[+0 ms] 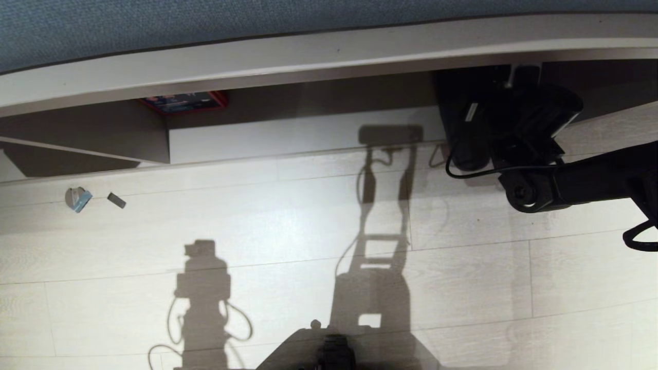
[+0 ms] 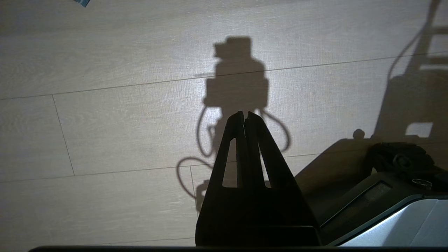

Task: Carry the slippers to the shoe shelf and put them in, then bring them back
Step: Pick up the slippers in the shoe cabinet

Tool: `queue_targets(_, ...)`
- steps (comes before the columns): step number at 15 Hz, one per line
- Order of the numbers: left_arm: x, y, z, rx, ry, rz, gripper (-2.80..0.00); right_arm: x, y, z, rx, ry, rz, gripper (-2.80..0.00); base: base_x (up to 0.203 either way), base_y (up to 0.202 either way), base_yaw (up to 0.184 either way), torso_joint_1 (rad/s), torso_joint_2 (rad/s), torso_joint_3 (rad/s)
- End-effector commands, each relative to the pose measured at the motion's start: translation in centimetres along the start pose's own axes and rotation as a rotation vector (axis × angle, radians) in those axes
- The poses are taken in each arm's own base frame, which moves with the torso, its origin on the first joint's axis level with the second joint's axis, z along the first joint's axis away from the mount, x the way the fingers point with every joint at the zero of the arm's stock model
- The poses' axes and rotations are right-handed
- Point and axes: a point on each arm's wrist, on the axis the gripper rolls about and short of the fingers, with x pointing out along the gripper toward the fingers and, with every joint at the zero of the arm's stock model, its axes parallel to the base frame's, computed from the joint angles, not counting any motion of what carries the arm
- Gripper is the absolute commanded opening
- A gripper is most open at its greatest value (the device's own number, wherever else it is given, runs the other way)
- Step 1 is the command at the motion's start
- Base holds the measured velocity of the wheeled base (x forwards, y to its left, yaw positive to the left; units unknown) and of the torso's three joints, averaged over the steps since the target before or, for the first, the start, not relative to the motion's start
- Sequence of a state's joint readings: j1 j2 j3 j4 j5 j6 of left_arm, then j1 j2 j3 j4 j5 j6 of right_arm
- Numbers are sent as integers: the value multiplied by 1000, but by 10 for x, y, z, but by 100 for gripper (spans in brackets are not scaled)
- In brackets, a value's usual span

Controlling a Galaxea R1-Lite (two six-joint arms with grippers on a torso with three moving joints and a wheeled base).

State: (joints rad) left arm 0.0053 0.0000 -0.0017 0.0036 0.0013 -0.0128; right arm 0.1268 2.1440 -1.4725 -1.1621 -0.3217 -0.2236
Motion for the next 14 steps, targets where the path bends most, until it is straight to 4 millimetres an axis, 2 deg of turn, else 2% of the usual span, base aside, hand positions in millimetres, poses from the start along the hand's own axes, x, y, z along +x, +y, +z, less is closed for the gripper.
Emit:
queue_targets(1, 0, 0, 0, -1, 0, 1, -280, -2, 0, 1, 0, -3, -1, 0, 0, 0, 0, 0, 0, 0)
queue_targets(7, 0, 0, 0, -1, 1, 1, -280, -21, -1, 17, 2, 15, 32, 0, 0, 0, 0, 0, 0, 0)
queue_targets(11, 0, 0, 0, -1, 0, 1, -280, -26, -7, 30, -2, 3, 29, 0, 0, 0, 0, 0, 0, 0)
queue_targets(14, 0, 0, 0, -1, 0, 1, -280, -21, -16, 21, -21, 14, 35, 0, 0, 0, 0, 0, 0, 0)
